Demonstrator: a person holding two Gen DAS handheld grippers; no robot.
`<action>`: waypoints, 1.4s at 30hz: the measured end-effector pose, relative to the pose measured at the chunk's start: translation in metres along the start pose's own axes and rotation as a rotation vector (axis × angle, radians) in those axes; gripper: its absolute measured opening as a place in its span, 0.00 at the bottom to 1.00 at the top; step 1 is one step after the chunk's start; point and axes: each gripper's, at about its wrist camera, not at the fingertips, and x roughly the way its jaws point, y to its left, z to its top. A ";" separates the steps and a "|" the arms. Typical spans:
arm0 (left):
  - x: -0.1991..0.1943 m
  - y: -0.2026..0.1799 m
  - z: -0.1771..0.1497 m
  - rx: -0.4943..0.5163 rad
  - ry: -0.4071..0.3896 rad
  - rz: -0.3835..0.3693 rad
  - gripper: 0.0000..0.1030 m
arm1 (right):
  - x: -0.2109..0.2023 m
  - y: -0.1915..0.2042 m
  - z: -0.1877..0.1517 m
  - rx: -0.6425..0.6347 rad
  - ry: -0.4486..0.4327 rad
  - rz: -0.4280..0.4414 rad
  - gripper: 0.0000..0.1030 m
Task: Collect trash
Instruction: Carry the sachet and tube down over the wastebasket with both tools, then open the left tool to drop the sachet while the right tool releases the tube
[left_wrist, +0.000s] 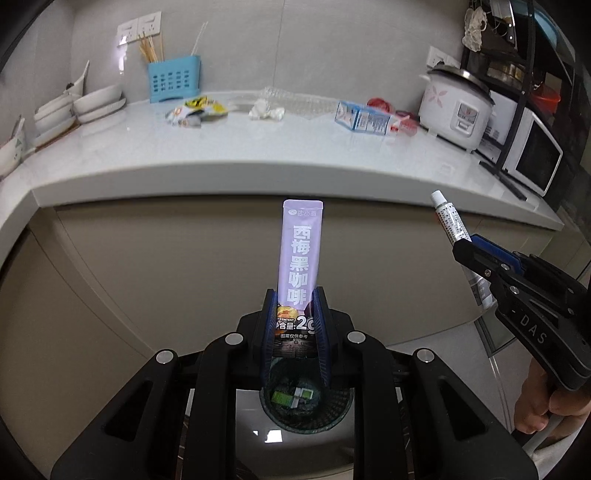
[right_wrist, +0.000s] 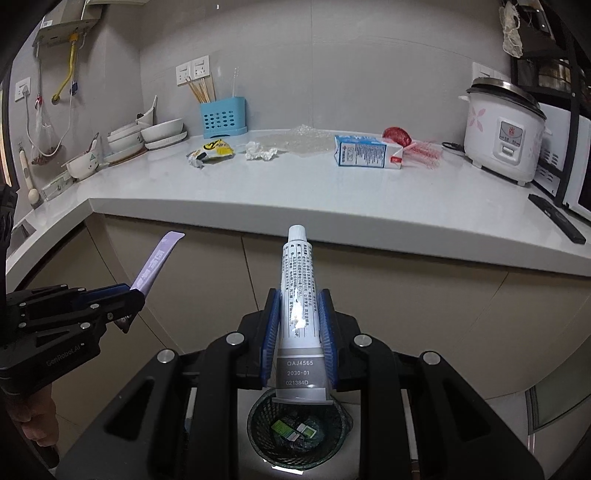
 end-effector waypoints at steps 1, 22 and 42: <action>0.003 0.002 -0.007 -0.003 0.008 -0.001 0.19 | 0.003 0.002 -0.009 0.002 0.009 -0.003 0.20; 0.160 0.027 -0.114 -0.068 0.204 -0.034 0.19 | 0.145 -0.010 -0.163 0.093 0.292 -0.051 0.20; 0.334 0.016 -0.216 -0.043 0.476 -0.062 0.19 | 0.304 -0.020 -0.269 0.126 0.625 -0.078 0.20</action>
